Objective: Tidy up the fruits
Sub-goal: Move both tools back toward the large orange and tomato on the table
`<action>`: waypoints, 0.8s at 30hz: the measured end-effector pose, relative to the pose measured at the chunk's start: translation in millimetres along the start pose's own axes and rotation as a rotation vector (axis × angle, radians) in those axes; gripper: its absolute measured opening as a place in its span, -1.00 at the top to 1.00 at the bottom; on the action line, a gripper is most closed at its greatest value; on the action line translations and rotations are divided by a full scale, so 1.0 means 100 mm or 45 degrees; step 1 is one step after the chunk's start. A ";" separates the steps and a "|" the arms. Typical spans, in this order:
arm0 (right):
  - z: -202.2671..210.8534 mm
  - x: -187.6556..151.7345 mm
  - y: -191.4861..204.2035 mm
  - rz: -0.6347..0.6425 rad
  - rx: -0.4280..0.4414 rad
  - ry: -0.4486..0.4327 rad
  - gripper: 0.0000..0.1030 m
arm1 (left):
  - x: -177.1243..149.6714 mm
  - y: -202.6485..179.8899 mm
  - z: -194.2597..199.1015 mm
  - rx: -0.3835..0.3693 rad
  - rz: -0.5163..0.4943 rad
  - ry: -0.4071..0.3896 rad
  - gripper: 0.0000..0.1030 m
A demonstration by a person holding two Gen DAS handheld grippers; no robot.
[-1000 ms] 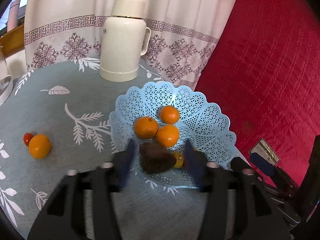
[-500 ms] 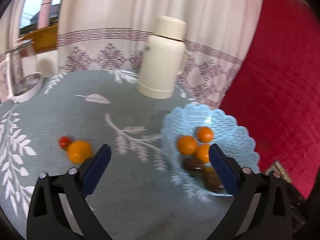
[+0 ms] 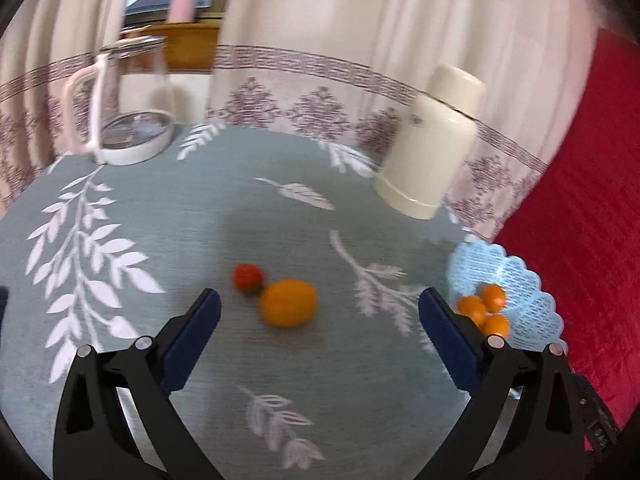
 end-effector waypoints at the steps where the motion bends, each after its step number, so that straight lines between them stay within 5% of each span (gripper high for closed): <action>1: 0.01 0.00 0.02 0.004 0.007 -0.002 -0.39 | 0.01 0.08 -0.02 0.024 0.014 0.003 -0.95; 9: 0.09 0.06 0.35 0.106 0.100 -0.018 -0.39 | 0.03 0.54 -0.07 0.149 0.083 0.013 -0.95; 24: 0.03 0.13 1.36 0.475 0.350 0.005 -0.53 | 0.11 0.78 0.00 0.245 0.094 -0.057 -0.95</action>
Point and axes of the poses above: each gripper's, at about its wrist camera, not at the fingertips, and z roughly against the way its jaws point, y to its left, x to its top, the point moved 3 cm from there along -z, roughly the way its jaws point, and after that the axes turned 8 degrees about z, right-handed, at the moved point
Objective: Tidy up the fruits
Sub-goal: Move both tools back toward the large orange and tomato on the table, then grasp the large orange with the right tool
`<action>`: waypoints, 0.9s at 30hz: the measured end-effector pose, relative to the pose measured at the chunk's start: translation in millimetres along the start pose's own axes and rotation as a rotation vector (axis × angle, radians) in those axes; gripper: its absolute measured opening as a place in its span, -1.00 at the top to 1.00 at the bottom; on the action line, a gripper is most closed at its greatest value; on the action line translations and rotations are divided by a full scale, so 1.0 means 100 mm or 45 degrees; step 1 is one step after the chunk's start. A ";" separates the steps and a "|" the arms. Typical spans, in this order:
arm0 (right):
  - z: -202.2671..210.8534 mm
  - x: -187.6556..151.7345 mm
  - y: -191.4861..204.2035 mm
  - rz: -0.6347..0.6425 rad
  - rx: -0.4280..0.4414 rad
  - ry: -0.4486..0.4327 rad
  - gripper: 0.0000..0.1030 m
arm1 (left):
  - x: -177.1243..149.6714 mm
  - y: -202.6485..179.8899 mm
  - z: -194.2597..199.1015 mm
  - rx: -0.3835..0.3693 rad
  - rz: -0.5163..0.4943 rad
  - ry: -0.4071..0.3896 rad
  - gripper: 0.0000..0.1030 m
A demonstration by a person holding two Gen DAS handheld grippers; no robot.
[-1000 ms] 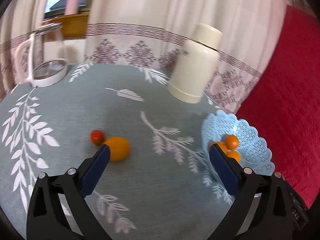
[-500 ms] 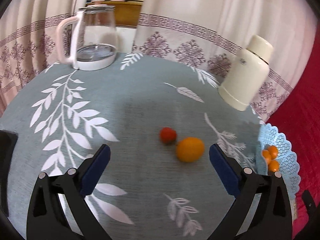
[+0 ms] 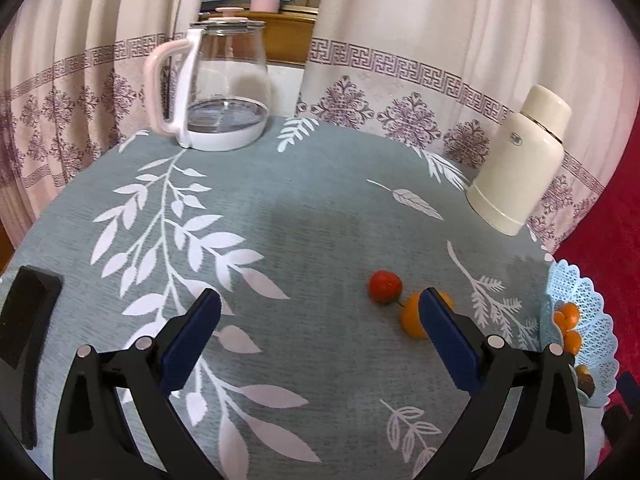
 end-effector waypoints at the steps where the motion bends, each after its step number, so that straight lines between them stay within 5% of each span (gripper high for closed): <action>1: -0.04 0.03 0.08 0.035 0.024 0.005 -0.53 | 0.00 0.02 0.00 0.014 0.002 -0.011 -0.95; 16: -1.08 0.33 0.74 0.211 0.173 0.196 -0.53 | 0.08 0.28 0.02 0.158 0.024 -0.110 -0.95; 27: -1.70 0.44 0.92 0.221 0.195 0.295 -0.52 | 0.09 0.32 0.05 0.152 0.055 -0.131 -0.95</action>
Point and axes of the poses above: each gripper's, at about its wrist camera, not at the fingertips, and z roughly against the way its jaws point, y to its left, x to its top, the point moved 3 cm from there along -z, roughly the way its jaws point, and after that the axes turned 8 degrees about z, right-handed, at the moved point
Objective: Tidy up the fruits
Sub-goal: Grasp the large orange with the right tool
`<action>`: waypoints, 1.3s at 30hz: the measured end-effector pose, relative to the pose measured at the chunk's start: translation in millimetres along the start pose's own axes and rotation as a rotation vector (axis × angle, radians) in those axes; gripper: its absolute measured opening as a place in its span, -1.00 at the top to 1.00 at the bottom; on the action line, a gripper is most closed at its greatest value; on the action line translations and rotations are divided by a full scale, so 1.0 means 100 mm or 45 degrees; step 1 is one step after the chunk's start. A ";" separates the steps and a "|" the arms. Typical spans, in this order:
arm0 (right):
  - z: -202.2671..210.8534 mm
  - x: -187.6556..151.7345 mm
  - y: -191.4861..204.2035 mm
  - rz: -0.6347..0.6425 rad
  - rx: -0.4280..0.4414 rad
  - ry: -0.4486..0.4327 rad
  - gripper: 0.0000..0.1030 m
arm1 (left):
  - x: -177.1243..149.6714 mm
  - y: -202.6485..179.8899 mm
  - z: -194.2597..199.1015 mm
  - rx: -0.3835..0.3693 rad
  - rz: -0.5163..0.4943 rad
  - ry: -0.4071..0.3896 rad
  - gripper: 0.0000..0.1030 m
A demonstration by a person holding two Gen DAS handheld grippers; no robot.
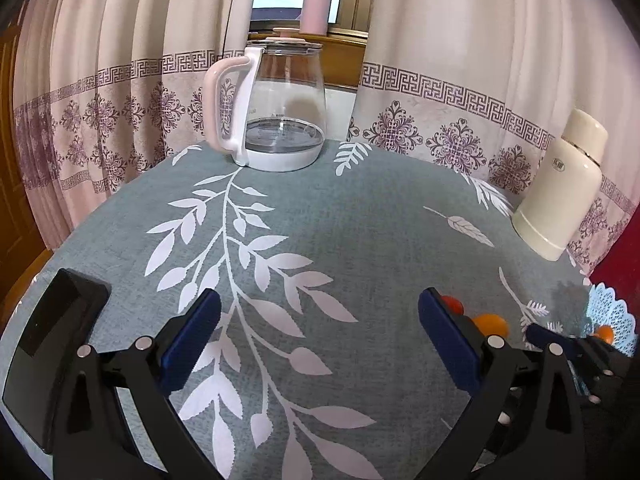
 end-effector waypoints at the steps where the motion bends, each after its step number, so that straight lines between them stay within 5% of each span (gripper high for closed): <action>1: -0.05 0.01 -0.01 -0.014 0.007 0.011 -0.51 | 0.00 0.00 0.00 -0.001 0.003 0.001 -0.95; 18: -0.32 0.11 -0.08 -0.072 0.018 0.077 -0.14 | -0.01 0.02 -0.01 -0.017 0.035 0.024 -0.95; 23: -0.30 0.11 0.00 -0.031 0.029 0.067 0.11 | -0.03 0.01 -0.03 -0.019 0.031 0.033 -0.95; 39: 0.07 -0.12 -0.05 -0.106 0.057 0.014 0.11 | -0.05 0.01 -0.05 -0.036 0.034 0.055 -0.95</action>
Point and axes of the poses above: each gripper's, at about its wrist camera, not at the fingertips, and z roughly against the way its jaws point, y to its left, x to its top, the point moved 3 cm from there along -z, roughly the way its jaws point, and after that the axes turned 8 degrees about z, right-handed, at the moved point
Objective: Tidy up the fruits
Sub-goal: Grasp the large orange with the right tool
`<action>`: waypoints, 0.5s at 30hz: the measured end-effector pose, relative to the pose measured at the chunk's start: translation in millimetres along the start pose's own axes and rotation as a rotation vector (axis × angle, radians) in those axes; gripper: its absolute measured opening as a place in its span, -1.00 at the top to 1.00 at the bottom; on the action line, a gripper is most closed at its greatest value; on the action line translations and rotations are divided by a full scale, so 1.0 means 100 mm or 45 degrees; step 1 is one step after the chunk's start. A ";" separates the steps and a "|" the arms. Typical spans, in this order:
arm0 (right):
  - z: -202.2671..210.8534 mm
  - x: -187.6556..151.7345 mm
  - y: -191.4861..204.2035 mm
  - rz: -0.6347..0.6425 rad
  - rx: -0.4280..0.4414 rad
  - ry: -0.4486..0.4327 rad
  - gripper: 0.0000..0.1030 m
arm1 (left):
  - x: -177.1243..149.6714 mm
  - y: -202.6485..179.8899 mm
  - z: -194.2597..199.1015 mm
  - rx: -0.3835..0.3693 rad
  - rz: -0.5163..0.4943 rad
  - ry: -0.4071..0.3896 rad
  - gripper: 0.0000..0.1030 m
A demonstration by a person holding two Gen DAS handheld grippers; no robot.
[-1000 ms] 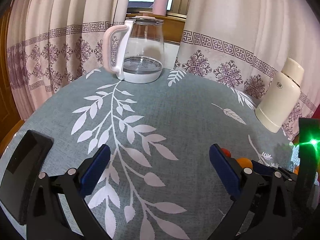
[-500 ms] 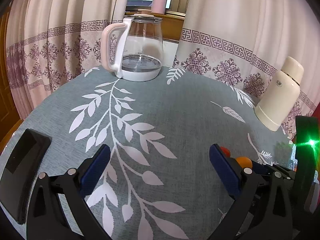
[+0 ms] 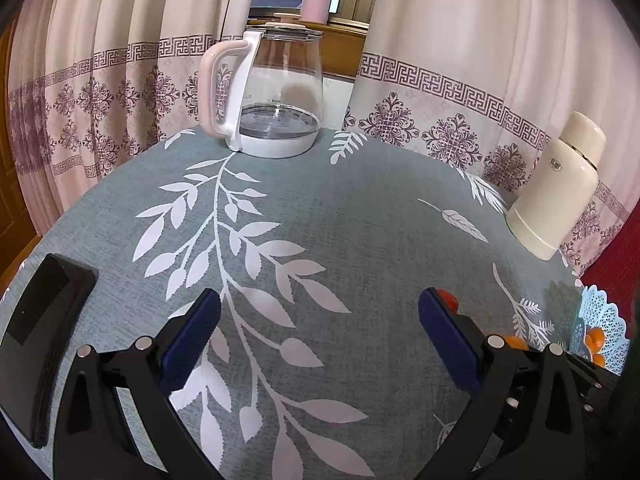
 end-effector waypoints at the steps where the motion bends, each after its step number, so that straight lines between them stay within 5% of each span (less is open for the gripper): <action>1: 0.04 -0.02 -0.01 -0.007 0.003 -0.007 0.11 | 0.00 0.00 0.00 0.001 -0.002 0.000 -0.95; 15: 0.60 -0.41 -0.16 -0.134 0.030 -0.082 0.11 | -0.05 -0.04 -0.03 0.023 -0.035 0.002 -0.95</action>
Point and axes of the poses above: each gripper's, at about its wrist camera, not at the fingertips, and z roughly against the way its jaws point, y to its left, x to its top, the point moved 3 cm from there along -z, roughly the way its jaws point, and after that the axes turned 8 degrees about z, right-handed, at the moved point
